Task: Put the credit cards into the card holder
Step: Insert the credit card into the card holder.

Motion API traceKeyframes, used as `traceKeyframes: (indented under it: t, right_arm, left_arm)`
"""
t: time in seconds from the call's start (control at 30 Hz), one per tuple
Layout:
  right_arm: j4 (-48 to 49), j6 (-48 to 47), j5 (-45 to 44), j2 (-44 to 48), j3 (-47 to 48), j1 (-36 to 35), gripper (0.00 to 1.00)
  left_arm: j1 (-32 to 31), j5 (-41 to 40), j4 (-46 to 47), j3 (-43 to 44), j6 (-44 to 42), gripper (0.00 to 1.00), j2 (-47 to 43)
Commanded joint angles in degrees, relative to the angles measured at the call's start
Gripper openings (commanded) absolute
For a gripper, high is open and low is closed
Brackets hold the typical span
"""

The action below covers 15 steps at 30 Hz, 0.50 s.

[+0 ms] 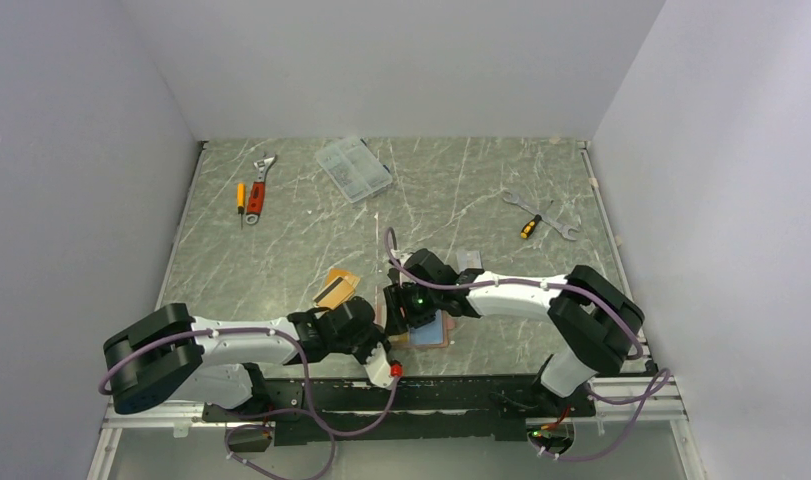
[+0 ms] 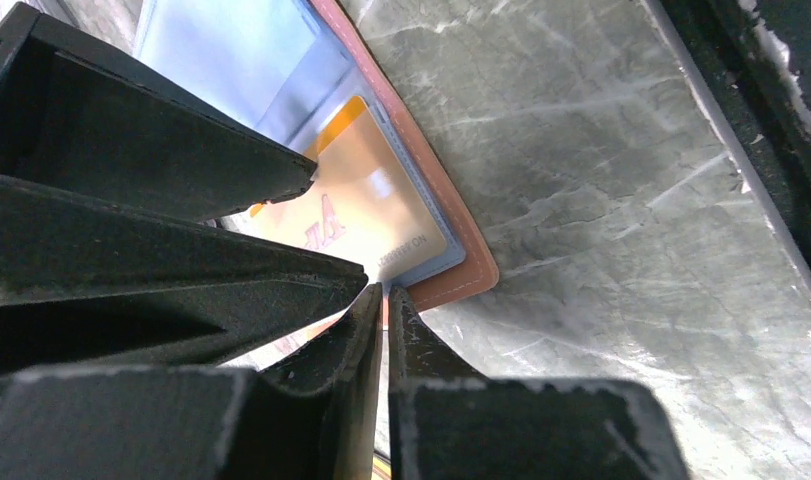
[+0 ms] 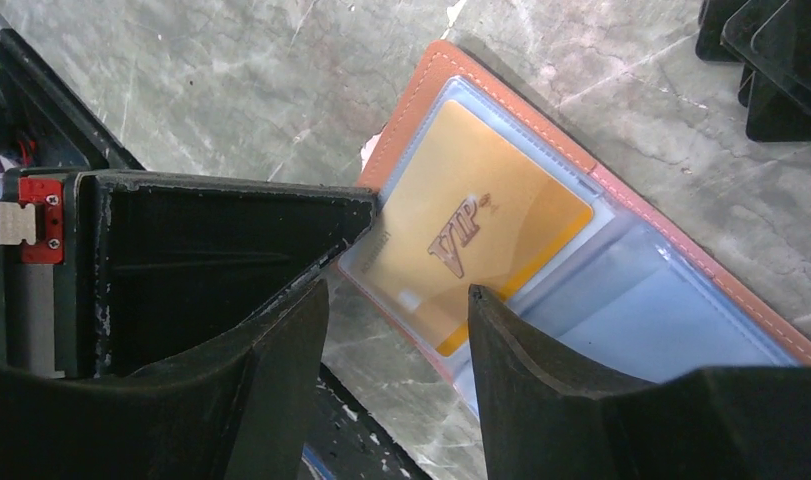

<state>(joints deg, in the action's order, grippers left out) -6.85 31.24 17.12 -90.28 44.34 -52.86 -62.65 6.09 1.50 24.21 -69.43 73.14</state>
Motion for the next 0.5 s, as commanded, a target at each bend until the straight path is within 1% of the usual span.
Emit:
traceKeyframes:
  t: [0.0, 0.2, 0.27, 0.33, 0.37, 0.47]
  right_arm:
    - [2.4, -0.6, 2.4, 0.9, 0.1, 1.3, 0.56]
    - [1.6, -0.3, 2.8, 8.8, -3.9, 5.5, 0.53]
    - [1.4, -0.5, 2.9, 9.0, -4.3, 5.9, 0.48]
    - [2.0, -0.3, 3.1, 8.1, -4.7, 5.9, 0.3]
    - [2.3, -0.2, 3.2, 7.5, -4.9, 5.9, 0.22]
    - [3.3, 0.4, 2.9, 6.4, -5.3, 5.9, 0.07]
  left_arm:
    - [0.1, -0.2, 1.6, -0.7, -0.1, 0.12, -2.0]
    - [1.1, -1.1, -0.4, -1.3, 1.8, 0.11, -4.1]
    - [1.2, -1.3, -0.5, -1.7, 2.1, 0.11, -4.5]
    - [1.2, -1.0, -0.7, -1.7, 2.3, 0.11, -4.4]
    - [1.2, -0.8, -0.7, -1.7, 2.3, 0.11, -4.1]
    - [1.2, -0.5, -0.7, -1.4, 1.9, 0.11, -3.4]
